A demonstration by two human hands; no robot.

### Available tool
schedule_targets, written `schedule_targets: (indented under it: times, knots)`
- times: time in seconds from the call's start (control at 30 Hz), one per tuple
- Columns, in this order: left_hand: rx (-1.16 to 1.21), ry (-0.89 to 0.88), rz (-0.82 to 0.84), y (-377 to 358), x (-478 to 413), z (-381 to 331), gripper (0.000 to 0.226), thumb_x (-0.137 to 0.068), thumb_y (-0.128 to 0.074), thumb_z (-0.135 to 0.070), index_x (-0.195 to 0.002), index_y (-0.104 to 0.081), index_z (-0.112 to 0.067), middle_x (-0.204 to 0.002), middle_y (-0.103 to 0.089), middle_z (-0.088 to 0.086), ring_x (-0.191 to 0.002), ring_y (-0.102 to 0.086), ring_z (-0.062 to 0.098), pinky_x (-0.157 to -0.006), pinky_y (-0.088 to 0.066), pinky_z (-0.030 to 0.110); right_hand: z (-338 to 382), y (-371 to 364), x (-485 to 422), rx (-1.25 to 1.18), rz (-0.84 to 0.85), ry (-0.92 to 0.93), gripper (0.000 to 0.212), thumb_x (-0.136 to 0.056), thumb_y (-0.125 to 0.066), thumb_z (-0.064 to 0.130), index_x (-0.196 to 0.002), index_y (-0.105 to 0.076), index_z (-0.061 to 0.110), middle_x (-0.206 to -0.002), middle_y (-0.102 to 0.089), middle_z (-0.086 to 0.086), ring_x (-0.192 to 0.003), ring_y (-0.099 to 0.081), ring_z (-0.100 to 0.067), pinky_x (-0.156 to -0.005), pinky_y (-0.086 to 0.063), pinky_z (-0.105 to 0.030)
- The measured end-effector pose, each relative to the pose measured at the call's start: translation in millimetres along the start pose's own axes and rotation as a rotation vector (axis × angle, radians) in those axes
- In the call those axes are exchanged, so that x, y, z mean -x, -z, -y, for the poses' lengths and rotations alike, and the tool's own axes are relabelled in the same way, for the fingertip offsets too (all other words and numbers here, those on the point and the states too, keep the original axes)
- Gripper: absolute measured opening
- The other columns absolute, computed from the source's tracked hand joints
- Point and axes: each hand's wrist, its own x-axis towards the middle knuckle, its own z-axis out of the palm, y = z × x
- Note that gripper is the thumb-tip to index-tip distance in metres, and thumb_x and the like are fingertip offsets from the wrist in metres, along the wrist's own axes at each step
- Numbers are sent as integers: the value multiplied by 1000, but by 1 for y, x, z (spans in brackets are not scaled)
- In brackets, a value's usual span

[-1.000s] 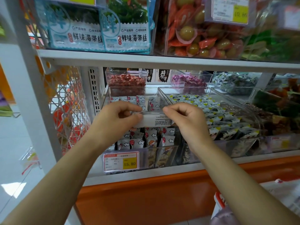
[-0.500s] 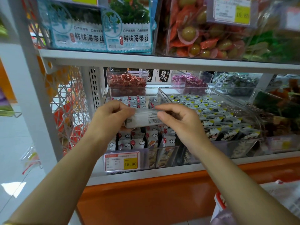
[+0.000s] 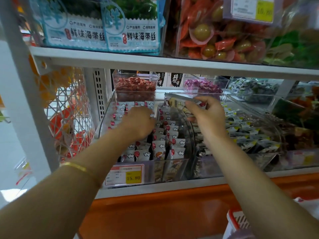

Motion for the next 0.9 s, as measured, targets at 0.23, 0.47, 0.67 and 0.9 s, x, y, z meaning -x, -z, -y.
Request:
schedule_targets:
  times: [0.23, 0.47, 0.67, 0.9]
  knots:
    - [-553, -29, 315, -25, -48, -1, 46, -101, -19, -33, -132, -39, -6, -147, -31, 13, -141, -14, 30, -108, -14, 63, -7, -21, -21, 11, 25, 16, 16, -85, -68, 16, -95, -56, 11, -87, -59, 5, -82, -64, -24, -70, -57, -37]
    - [-468, -26, 329, -26, -36, 3, 42, -100, -18, -31, -125, -47, -15, -154, -24, 7, -145, 1, 21, -108, 0, 65, -9, -40, -48, 295, 169, 221, 26, -85, -67, 15, -104, -53, 3, -86, -51, 5, -84, -56, -16, -65, -49, -14]
    - [-449, -69, 269, -26, -19, 8, 42, -99, -16, -29, -113, -52, -14, -142, -40, 5, -140, -17, 21, -109, -1, 65, -8, -65, -67, 606, 359, 395, 25, -82, -68, 13, -102, -57, 3, -87, -50, 1, -78, -47, -12, -53, -31, -16]
    - [-383, -60, 209, -27, -2, 7, 53, -98, -12, -35, -138, -36, -10, -156, -17, 3, -145, -1, 17, -111, 3, 60, -12, -93, -72, 887, 738, 302, 19, -81, -70, 13, -96, -61, 5, -84, -54, -5, -74, -48, -14, -57, -35, -23]
